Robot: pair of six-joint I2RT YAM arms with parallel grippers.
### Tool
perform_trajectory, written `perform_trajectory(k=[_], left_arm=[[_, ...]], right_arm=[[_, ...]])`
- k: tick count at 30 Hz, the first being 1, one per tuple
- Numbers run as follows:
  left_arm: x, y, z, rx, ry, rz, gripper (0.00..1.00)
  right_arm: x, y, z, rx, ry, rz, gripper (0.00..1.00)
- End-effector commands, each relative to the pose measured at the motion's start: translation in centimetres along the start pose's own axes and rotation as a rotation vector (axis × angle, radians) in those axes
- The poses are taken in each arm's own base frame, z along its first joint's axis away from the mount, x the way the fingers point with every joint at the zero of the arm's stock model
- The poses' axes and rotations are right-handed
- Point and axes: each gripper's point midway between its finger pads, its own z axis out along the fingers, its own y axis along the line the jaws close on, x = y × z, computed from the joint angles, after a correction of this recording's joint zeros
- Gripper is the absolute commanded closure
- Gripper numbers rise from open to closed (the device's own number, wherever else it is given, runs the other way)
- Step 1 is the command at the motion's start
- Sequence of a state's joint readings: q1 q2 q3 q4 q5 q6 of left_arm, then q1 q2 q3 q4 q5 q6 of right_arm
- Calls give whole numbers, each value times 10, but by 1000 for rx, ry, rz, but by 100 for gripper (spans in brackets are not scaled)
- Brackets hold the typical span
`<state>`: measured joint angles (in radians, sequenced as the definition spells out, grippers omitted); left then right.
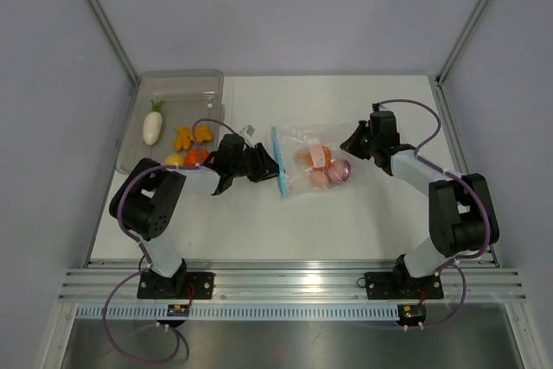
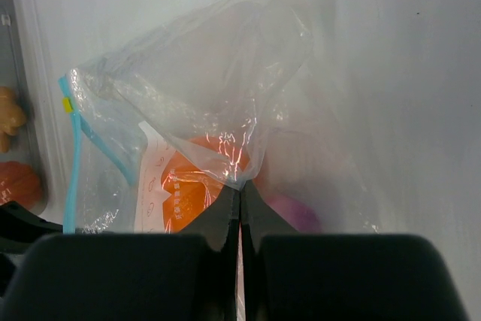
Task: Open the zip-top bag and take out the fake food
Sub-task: Pick up the fake vegetable from the zipper food storage bag.
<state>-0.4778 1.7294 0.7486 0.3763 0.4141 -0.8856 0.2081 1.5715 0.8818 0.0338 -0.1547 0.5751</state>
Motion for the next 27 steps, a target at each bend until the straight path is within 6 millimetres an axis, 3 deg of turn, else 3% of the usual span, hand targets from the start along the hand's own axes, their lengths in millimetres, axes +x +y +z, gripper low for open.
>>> perform_trajectory(k=[1,11,16,27], left_arm=[[-13,-36,5,148,-8,18,63],[-11,-29,15,142,9,-1,60],[-13,-27,19,141,5,-1,50],[-31,-45,20,210,-69,53,38]], right_arm=[[-12,18,-7,-75,-42,-1,100],[-7,22,-7,-110,-26,18,100],[-7,22,-7,-112,-28,21,100],[-1,23,-3,-132,-13,38,100]])
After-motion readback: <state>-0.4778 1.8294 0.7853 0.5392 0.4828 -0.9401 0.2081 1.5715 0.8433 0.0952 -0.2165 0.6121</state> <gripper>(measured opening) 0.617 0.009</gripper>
